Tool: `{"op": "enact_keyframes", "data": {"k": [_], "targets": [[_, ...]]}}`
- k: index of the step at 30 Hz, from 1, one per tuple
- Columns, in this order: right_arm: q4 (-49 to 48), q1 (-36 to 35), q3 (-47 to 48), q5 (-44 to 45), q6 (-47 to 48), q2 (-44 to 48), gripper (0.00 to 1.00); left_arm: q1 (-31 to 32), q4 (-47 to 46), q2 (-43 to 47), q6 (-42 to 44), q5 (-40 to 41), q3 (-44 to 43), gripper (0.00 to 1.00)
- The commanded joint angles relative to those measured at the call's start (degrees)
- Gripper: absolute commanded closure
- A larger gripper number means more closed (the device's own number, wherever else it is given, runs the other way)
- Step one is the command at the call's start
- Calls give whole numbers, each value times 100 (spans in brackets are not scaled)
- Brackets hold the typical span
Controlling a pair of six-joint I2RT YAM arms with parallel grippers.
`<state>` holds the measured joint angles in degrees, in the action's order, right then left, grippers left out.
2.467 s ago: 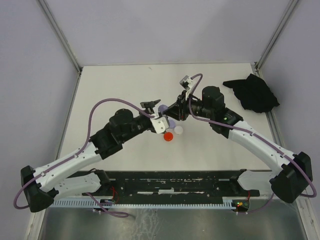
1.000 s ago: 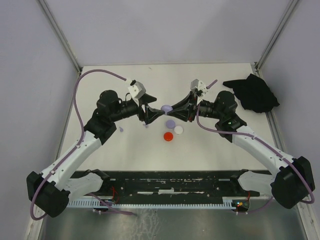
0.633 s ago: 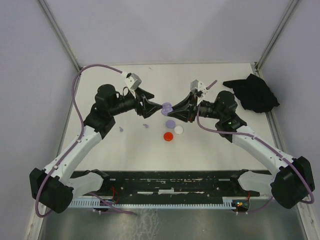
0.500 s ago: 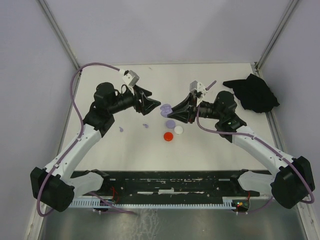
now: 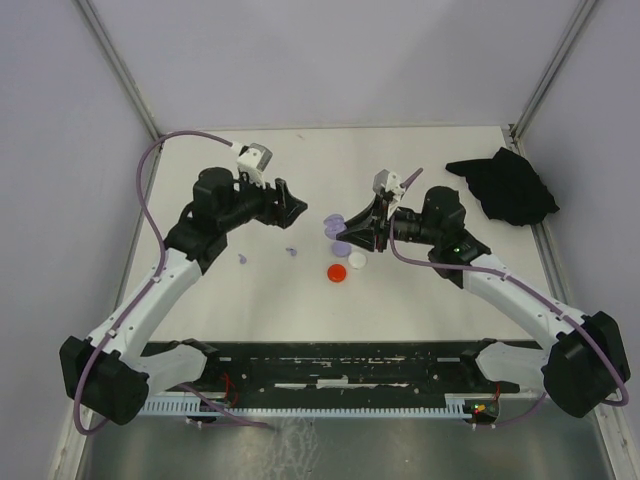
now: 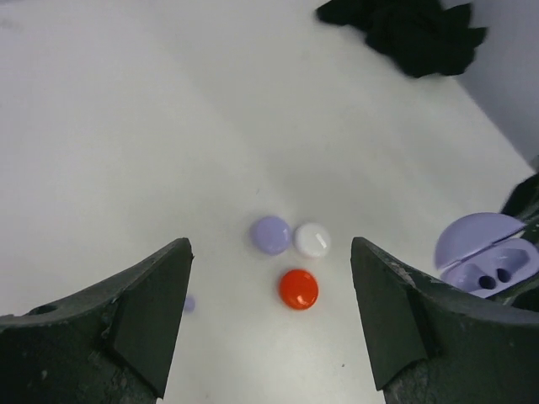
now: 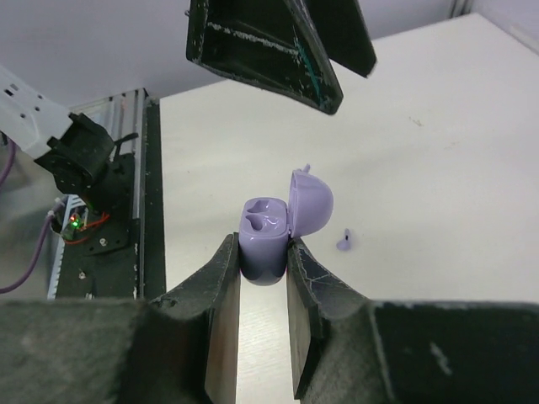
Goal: Insert the wireless bluetooth earbuds into the charging case
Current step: Adjust the earbud at the center of the board.
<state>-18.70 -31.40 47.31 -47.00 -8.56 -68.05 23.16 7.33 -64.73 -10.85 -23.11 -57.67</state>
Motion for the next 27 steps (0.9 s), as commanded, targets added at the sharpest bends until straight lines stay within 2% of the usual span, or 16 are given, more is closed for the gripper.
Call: {"op": "enact_keyframes", "data": {"k": [1, 4, 8, 20, 27], "targets": [[245, -12, -194, 472, 401, 172, 97, -37, 1414, 32, -319, 1740, -236, 17], [416, -12, -275, 552, 513, 204, 98, -40, 2044, -92, -416, 2339, -161, 18], [477, -9, -389, 585, 570, 221, 98, -265, 1993, -211, -447, 2527, 257, 15], [626, -10, -486, 499, 654, 139, 98, -1632, 1687, -1995, -739, 1797, 164, 16], [849, -13, -422, 517, 779, 152, 98, -1867, 1660, -2640, -1087, 1719, 209, 18]]}}
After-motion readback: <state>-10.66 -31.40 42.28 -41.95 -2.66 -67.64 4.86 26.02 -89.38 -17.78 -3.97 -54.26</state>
